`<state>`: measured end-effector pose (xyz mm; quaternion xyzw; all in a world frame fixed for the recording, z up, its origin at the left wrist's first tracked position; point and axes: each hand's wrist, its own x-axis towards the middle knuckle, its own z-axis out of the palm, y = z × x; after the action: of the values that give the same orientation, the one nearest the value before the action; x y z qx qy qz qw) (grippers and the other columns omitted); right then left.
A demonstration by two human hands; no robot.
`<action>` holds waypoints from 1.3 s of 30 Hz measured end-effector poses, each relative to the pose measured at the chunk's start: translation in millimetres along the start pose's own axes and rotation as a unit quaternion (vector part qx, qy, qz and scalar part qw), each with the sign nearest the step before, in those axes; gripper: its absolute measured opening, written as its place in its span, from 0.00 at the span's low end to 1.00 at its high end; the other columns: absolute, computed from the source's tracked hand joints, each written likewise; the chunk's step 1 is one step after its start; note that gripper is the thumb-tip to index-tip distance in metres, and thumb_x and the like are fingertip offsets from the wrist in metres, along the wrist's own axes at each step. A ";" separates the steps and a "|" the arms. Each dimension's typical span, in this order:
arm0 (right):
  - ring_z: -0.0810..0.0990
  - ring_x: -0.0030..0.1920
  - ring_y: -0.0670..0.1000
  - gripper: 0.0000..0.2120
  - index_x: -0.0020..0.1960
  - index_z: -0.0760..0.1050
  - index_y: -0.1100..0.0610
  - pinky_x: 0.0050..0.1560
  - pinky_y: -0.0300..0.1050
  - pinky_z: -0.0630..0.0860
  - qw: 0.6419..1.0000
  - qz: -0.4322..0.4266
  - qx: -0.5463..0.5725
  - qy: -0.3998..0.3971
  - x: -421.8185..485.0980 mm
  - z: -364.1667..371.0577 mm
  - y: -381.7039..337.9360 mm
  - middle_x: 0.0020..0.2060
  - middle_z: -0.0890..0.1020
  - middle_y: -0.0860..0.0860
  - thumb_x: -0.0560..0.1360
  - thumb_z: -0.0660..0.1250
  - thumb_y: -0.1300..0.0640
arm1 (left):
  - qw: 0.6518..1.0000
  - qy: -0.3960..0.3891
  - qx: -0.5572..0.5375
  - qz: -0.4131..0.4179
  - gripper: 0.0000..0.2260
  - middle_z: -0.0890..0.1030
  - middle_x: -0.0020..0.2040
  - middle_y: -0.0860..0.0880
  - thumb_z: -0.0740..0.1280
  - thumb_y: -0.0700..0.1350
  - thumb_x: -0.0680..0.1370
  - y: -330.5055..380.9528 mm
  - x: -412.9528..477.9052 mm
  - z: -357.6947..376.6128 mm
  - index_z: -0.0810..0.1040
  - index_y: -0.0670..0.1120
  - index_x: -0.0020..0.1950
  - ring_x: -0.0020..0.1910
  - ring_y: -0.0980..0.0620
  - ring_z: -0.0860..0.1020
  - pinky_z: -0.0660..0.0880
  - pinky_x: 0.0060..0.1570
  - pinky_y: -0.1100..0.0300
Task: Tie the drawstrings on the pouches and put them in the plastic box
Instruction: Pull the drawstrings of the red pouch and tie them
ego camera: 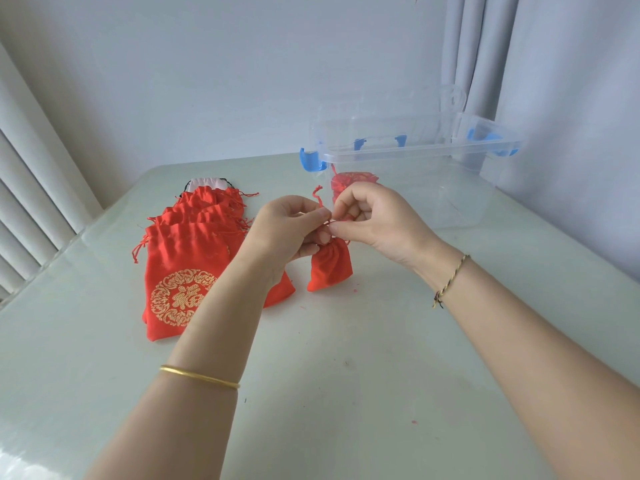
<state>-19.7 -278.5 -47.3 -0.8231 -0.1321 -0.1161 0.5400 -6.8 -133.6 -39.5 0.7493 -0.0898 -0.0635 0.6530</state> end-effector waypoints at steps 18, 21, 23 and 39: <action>0.68 0.27 0.46 0.08 0.35 0.76 0.60 0.29 0.37 0.65 0.996 0.059 -0.021 0.060 2.5 3.9 6.2 0.26 0.72 0.50 0.72 0.65 0.64 | 0.993 0.033 0.092 0.067 0.15 0.75 0.51 0.48 0.71 0.36 0.70 6.6 0.2 -1.0 0.74 0.48 0.53 0.46 0.51 0.77 0.76 0.48 0.56; 0.63 0.23 0.44 0.08 0.34 0.75 0.60 0.26 0.36 0.62 0.988 0.118 0.065 0.068 3.2 4.5 9.2 0.25 0.66 0.49 0.73 0.65 0.64 | 0.976 0.041 0.165 0.136 0.09 0.76 0.51 0.51 0.71 0.38 0.70 8.0 -1.2 1.3 0.75 0.51 0.42 0.49 0.55 0.75 0.72 0.45 0.65; 0.60 0.22 0.45 0.09 0.34 0.73 0.60 0.24 0.36 0.60 0.983 0.139 0.103 0.060 3.6 5.0 8.4 0.26 0.63 0.50 0.72 0.65 0.64 | 0.955 0.050 0.238 0.173 0.06 0.75 0.52 0.50 0.72 0.41 0.70 7.3 -1.7 4.0 0.78 0.51 0.41 0.49 0.58 0.73 0.67 0.43 0.77; 0.63 0.21 0.42 0.08 0.36 0.75 0.58 0.26 0.35 0.65 0.963 0.175 0.205 0.024 2.7 -3.9 6.1 0.22 0.69 0.46 0.73 0.67 0.65 | 0.923 0.077 0.325 0.190 0.02 0.75 0.44 0.50 0.68 0.44 0.73 -1.0 5.5 -0.3 0.78 0.48 0.41 0.42 0.55 0.74 0.64 0.36 0.66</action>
<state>-15.3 -284.2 -50.1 -0.7019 0.0065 -0.0100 0.7122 -1.3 -134.3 -40.3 0.8917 -0.1958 0.1525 0.3785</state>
